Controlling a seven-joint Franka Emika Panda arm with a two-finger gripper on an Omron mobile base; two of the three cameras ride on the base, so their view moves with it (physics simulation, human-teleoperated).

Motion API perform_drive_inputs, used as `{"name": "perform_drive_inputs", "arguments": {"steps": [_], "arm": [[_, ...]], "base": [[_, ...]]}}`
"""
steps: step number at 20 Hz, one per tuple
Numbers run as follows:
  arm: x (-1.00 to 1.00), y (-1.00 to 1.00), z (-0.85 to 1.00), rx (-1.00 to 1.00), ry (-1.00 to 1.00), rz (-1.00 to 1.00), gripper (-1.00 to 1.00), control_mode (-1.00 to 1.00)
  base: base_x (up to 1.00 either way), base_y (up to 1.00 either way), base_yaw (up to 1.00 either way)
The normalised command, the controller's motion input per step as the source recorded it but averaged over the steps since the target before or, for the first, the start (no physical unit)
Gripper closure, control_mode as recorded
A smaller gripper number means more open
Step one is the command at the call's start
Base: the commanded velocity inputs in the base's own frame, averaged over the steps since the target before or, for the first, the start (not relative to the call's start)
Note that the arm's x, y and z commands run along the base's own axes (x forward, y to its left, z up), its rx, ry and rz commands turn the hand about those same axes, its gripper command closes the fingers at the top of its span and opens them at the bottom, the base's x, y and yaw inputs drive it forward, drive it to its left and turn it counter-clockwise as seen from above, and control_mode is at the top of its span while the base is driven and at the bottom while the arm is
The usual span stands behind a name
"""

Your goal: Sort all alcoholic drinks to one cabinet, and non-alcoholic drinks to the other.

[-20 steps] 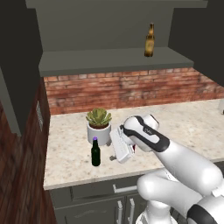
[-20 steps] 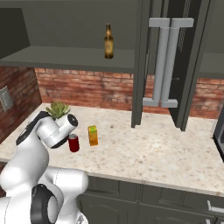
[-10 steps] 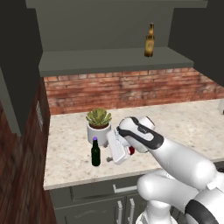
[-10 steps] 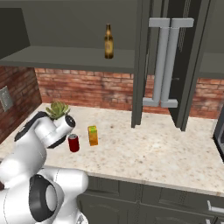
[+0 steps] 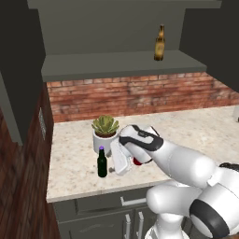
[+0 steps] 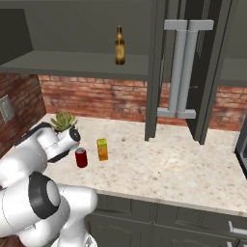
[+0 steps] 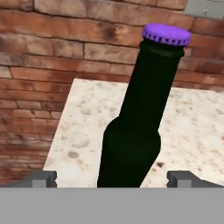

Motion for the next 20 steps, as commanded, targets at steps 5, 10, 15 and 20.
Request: {"name": "perform_drive_inputs", "arguments": {"steps": [5, 10, 15, 20], "arm": [[0.37, 0.0, -0.08, 0.0, 0.0, -0.03, -1.0, -1.0], [0.17, 0.01, -0.09, 0.0, 0.0, -0.01, -1.0, -1.0], [0.0, 0.1, -0.05, 0.0, 0.0, 0.0, -1.0, -1.0], [-0.02, 0.13, -0.02, 0.0, 0.0, 0.0, -1.0, -1.0]], "base": [[0.0, 0.0, 0.0], [0.0, 0.0, 0.0], [0.0, 0.0, 0.0], [0.0, 0.0, 0.0]]}}
